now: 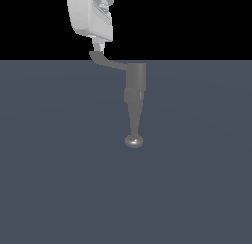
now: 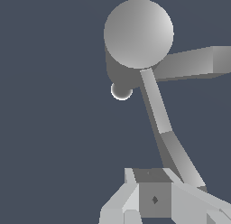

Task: Turn on the faucet by rotating a designated handle.

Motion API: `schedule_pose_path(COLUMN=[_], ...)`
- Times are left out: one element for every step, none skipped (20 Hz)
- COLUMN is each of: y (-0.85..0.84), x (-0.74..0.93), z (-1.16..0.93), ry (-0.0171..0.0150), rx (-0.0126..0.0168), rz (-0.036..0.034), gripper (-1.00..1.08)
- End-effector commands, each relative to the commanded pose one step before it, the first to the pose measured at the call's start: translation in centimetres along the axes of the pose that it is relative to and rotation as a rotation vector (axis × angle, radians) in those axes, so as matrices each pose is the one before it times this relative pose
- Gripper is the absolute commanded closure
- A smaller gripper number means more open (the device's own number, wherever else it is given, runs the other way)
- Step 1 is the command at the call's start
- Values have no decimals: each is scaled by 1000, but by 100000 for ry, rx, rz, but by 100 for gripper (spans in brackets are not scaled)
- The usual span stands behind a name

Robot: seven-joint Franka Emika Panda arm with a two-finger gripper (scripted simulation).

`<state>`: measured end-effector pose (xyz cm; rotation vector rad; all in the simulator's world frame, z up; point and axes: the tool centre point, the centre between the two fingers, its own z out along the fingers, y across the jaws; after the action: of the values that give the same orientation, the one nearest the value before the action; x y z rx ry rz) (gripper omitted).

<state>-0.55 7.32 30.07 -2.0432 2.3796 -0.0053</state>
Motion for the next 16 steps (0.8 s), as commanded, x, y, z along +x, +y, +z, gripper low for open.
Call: schedule_pose_path(y=[1089,329,331,332,334,331,337,338,339,341,0,-579,264,255,267,257], x=[-8,9,9,9,9,35,9,8,8,8,0,89,247,237,249,240], z=[110,1,1,0,0,-7,0,-1,-1,-2,0,-171,-7,17,-7,17], ry=[188,0,0,0,0,-7,0,0,0,0,0,-169,0,8,0,8], rx=[-604,0,0,0,0,11,0,0,0,0,0,659,0,-45,0,-45], rz=[-138,0,0,0,0,47,0,0,0,0,0,266,0,-17,0,-17], gripper=[108,108,108,108,108,108,108,108,108,108,108,108,108,108,108,108])
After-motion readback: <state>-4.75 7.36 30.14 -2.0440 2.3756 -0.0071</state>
